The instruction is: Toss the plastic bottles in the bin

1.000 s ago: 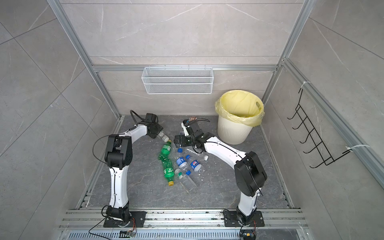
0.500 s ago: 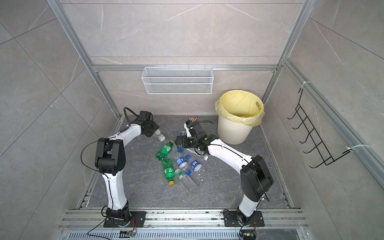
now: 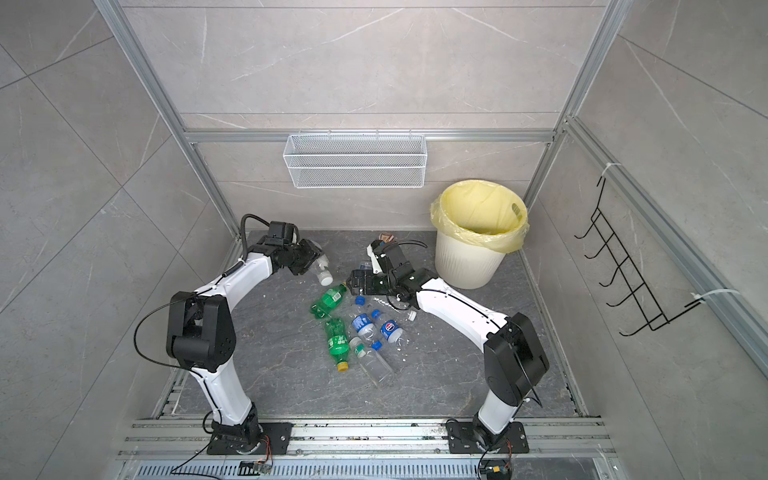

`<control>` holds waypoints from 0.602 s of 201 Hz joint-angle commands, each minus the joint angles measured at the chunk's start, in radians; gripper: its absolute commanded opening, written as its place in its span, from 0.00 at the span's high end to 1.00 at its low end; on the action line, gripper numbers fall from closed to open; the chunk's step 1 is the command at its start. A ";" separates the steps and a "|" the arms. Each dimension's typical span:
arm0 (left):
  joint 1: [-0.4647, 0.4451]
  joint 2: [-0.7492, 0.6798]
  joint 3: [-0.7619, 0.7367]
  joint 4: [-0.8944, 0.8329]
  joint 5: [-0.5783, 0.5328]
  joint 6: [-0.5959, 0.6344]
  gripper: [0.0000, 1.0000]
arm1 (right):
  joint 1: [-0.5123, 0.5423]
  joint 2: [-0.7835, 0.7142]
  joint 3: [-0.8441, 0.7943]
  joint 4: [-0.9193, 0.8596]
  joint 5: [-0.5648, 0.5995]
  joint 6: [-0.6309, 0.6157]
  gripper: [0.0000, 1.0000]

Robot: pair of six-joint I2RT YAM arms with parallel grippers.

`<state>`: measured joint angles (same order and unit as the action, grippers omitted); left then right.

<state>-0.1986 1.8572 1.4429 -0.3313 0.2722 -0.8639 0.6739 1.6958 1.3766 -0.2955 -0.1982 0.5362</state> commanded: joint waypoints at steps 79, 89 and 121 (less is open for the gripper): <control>-0.040 -0.089 -0.112 0.138 0.171 -0.121 0.46 | 0.079 0.203 0.151 0.118 0.006 0.166 0.04; -0.041 -0.097 -0.114 0.138 0.168 -0.119 0.46 | 0.081 0.216 0.152 0.126 0.002 0.177 0.05; -0.041 -0.100 -0.118 0.149 0.183 -0.129 0.46 | 0.094 0.251 0.159 0.145 -0.006 0.203 0.10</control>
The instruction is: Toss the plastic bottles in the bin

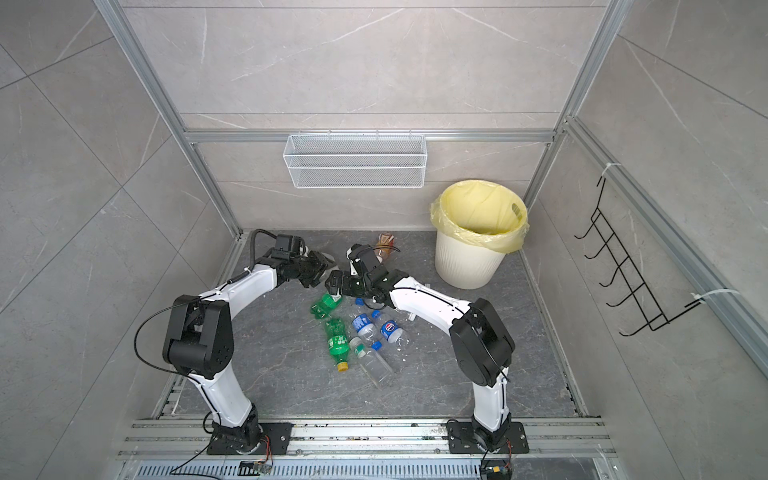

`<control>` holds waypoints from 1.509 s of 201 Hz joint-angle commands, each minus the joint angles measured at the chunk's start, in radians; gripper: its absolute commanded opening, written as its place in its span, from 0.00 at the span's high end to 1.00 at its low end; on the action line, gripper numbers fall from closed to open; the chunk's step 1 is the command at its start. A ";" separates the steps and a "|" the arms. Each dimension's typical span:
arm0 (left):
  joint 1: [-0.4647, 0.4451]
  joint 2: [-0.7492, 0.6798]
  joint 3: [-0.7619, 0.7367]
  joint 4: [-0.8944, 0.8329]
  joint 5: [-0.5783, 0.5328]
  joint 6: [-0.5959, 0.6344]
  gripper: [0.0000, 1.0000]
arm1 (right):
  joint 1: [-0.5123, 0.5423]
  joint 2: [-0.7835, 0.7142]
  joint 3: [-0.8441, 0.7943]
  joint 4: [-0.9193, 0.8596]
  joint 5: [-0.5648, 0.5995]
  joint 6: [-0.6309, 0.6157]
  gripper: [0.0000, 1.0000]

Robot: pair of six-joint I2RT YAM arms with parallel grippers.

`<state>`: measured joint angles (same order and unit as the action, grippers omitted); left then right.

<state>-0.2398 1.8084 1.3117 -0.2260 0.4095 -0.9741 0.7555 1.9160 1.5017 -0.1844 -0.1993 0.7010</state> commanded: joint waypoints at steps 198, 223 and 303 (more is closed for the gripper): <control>-0.021 -0.041 0.027 0.052 0.086 0.003 0.37 | 0.016 0.073 0.067 0.026 0.007 0.054 0.70; -0.022 -0.045 0.037 0.037 0.080 0.018 0.31 | 0.015 0.059 0.051 0.023 0.012 0.052 0.73; -0.006 -0.090 0.071 0.041 0.100 0.077 0.05 | 0.013 -0.040 -0.014 -0.034 0.069 0.012 0.77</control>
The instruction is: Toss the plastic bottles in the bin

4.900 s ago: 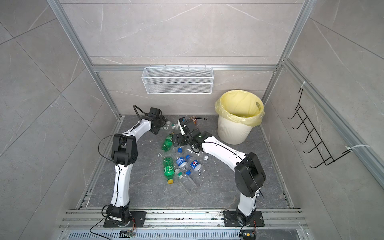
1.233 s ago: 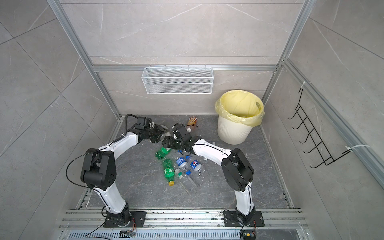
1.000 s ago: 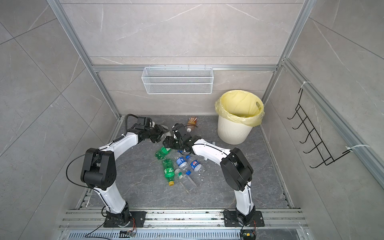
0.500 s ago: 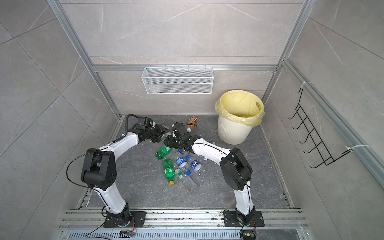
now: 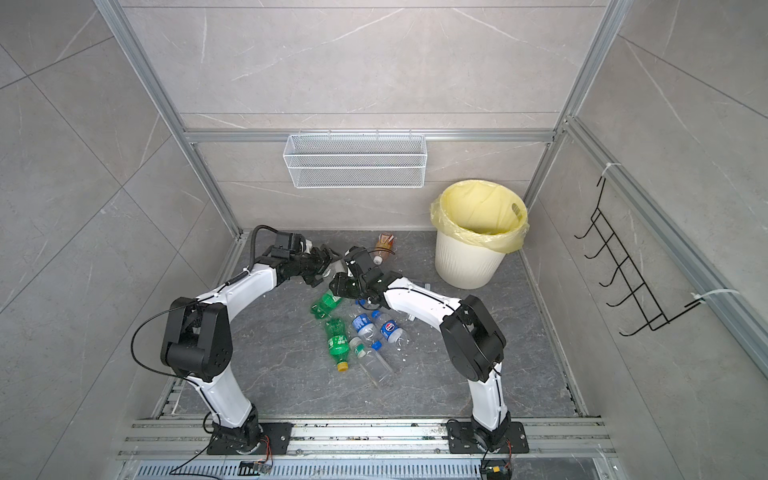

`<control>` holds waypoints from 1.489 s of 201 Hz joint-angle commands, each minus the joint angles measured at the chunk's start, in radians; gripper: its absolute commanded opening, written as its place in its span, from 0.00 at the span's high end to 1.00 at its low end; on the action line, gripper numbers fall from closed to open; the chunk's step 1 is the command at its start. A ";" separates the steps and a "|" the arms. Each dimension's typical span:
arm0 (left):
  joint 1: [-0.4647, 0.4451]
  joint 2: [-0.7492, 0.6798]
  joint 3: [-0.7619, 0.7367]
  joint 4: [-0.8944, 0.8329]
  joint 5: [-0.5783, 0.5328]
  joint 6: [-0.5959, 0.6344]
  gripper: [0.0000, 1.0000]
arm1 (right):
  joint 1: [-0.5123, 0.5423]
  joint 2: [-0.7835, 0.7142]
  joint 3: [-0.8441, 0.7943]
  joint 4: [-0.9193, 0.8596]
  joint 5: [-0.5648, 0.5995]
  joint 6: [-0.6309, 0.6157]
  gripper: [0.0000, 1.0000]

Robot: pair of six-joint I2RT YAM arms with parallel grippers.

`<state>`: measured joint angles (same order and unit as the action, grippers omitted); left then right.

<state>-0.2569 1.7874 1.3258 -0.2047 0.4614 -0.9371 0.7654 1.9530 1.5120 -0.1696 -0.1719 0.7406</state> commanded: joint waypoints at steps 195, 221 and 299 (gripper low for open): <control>-0.333 -0.162 0.283 -0.019 -0.105 0.411 0.00 | -0.286 -0.535 -0.024 -0.397 0.280 -0.284 0.78; -0.414 -0.133 0.360 -0.026 -0.149 0.490 0.00 | -0.329 -0.591 0.046 -0.450 0.362 -0.338 0.78; -0.609 -0.056 0.567 -0.062 -0.264 0.743 0.00 | -0.413 -0.719 0.232 -0.431 0.565 -0.464 0.79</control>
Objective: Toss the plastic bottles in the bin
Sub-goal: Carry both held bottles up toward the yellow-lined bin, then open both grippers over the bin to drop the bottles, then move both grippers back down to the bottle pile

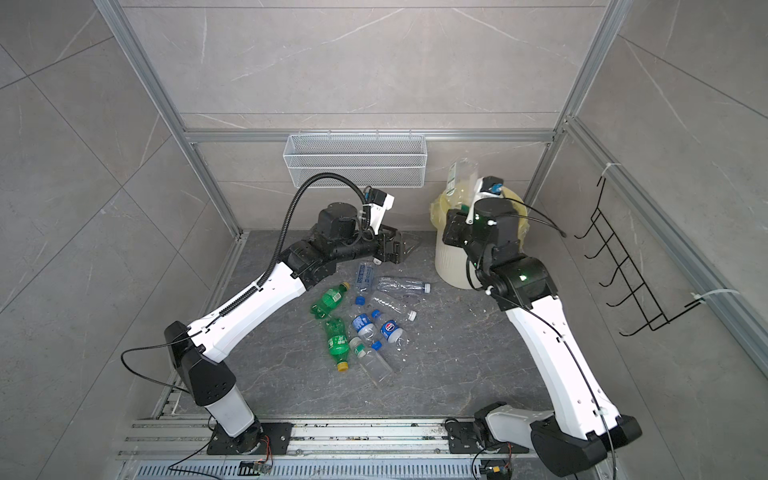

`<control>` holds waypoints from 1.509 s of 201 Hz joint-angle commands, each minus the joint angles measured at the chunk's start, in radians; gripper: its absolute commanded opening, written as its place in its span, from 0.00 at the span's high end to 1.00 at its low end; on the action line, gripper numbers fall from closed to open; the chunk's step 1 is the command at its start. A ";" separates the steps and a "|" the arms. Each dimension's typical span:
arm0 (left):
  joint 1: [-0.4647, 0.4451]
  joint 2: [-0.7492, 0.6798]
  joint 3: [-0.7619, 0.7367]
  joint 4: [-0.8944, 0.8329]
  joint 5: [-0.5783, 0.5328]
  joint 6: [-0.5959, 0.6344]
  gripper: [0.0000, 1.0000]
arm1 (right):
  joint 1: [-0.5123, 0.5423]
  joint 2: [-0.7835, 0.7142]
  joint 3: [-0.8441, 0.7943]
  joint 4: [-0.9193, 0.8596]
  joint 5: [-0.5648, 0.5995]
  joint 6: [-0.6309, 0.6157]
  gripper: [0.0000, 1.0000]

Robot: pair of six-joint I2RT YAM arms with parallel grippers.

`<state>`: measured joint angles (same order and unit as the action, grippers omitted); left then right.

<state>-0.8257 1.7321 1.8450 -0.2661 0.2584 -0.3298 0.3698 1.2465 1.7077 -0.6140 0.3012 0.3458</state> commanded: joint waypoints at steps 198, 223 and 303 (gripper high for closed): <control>-0.058 -0.057 -0.096 -0.003 -0.181 0.186 0.00 | -0.276 0.211 0.088 -0.036 -0.195 0.073 0.00; -0.037 -0.067 -0.109 -0.035 -0.186 0.136 0.00 | -0.270 0.167 0.027 0.003 -0.262 0.082 0.00; 0.129 -0.186 -0.339 -0.074 -0.143 -0.036 0.00 | -0.114 0.074 -0.171 0.038 -0.275 0.053 0.00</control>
<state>-0.7750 1.6234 1.5574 -0.3222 0.0822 -0.2729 0.1867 1.3476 1.5932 -0.6098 0.0288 0.4179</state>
